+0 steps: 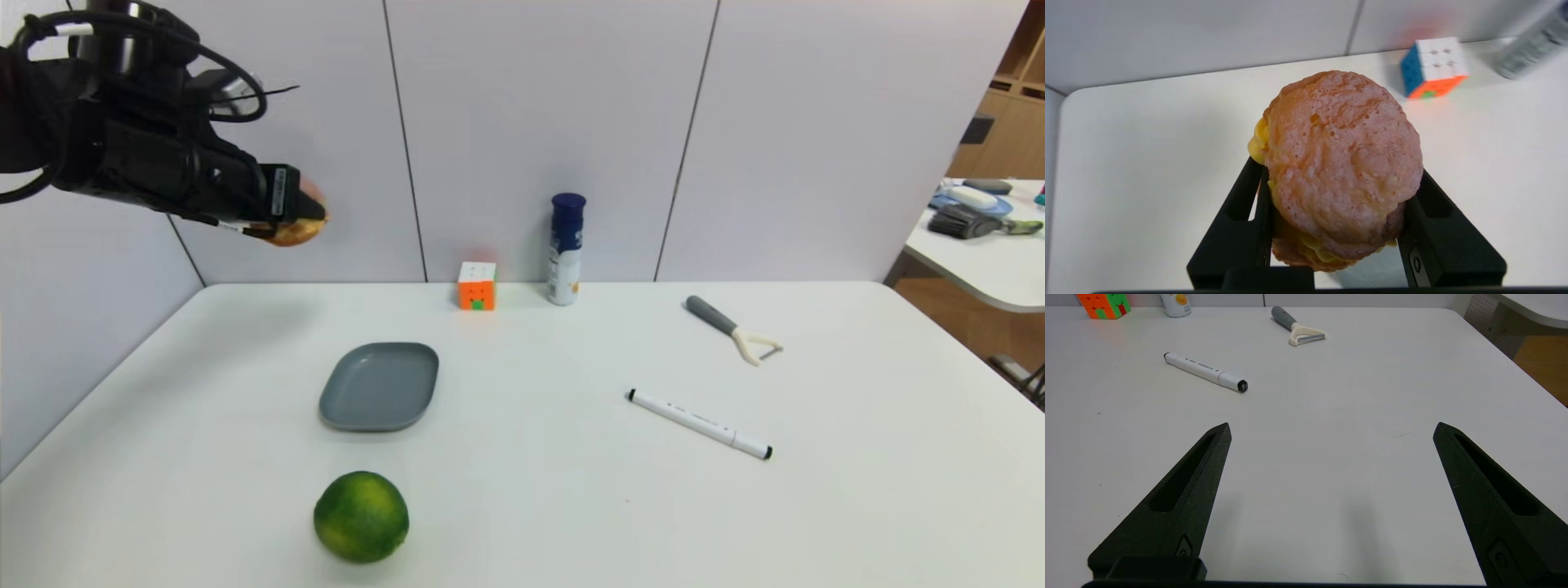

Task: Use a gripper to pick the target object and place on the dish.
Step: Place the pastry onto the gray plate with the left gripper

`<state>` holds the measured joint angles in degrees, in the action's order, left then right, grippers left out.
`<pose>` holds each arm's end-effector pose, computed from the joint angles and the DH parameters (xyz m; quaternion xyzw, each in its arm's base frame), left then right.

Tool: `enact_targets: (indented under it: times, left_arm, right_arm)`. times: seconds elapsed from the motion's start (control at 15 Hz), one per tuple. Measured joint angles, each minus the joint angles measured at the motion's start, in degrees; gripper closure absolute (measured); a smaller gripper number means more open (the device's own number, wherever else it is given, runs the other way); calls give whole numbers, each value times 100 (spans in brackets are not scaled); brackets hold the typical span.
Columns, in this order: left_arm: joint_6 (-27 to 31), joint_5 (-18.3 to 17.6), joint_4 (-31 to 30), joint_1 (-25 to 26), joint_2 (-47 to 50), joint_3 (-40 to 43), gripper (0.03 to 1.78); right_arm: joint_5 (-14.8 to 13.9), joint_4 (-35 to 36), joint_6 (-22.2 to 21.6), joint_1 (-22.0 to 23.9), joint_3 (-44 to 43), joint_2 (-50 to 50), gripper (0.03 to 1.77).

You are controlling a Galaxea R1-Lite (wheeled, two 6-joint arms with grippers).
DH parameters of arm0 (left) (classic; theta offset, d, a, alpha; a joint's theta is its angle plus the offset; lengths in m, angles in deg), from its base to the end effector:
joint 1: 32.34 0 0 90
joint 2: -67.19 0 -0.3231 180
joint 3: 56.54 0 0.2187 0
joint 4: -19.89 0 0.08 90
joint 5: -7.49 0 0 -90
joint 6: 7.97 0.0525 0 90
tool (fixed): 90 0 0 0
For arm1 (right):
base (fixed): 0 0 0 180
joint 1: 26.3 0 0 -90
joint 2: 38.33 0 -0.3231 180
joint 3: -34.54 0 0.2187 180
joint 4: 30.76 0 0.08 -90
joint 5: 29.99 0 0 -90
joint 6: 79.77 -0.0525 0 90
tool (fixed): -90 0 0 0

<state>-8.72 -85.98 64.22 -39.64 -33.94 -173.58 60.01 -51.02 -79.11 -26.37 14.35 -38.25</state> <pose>0.3856 -0.0526 0.3140 0.0019 0.2459 -0.0894 0.9652 0.0146 0.0000 0.0753 -0.0058 -0.0001 0.0006 1.0000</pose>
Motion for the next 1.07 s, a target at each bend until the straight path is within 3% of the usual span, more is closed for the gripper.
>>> enact_targets:
  times: [0.13, 0.27, 0.67, 1.07]
  left_arm:
    - [4, -322, 4, -201, 279, 413, 98]
    - [6, -421, 9, -477, 483, 840, 98]
    - [15, -462, -2, -995, 546, 1770, 98]
    - [11, -421, -291, -1161, -57, 1957, 98]
  right_arm:
    - [0, -2, 0, 0, 0, 0, 9]
    - [0, -2, 0, 0, 0, 0, 9]
    - [0, -2, 5, 0, 0, 0, 9]
    - [0, -2, 2, 0, 0, 0, 9]
